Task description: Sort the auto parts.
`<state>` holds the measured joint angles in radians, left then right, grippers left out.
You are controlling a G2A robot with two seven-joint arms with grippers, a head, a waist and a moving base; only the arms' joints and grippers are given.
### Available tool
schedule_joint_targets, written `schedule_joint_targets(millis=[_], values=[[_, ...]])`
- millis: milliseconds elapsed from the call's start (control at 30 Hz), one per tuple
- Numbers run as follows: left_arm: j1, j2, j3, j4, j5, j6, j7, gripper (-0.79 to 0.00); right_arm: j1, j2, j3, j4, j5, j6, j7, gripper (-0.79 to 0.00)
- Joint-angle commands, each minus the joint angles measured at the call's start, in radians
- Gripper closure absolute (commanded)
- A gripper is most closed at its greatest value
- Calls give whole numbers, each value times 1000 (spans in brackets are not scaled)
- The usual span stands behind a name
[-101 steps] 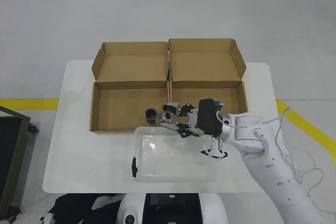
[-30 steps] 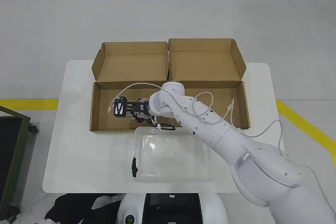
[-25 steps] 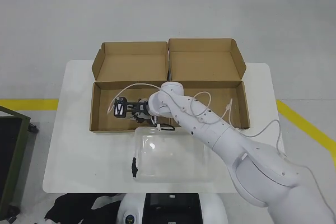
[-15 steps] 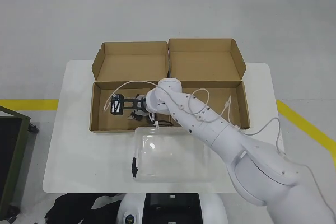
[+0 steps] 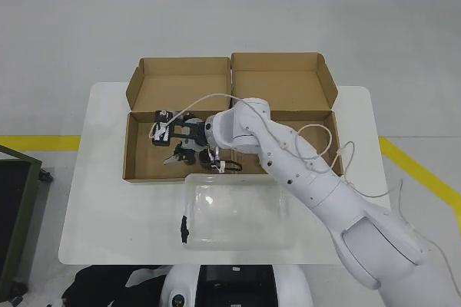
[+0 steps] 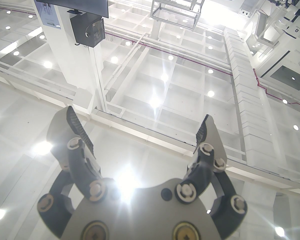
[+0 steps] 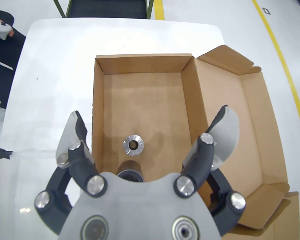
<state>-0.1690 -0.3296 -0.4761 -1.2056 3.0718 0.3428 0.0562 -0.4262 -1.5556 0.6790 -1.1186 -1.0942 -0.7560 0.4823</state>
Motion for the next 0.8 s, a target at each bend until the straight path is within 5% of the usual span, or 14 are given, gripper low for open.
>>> schedule_joint_targets(millis=[0, 367, 767], values=[[0, 0, 0, 0, 0, 0, 0, -785, -62, 31, 65, -81, -8, -4, 19, -785], [0, 0, 0, 0, 0, 0, 0, -785, -470, 169, 449, -544, -67, -29, 81, -785], [0, 0, 0, 0, 0, 0, 0, -785, -782, 235, 765, -735, -101, -44, -86, -785]])
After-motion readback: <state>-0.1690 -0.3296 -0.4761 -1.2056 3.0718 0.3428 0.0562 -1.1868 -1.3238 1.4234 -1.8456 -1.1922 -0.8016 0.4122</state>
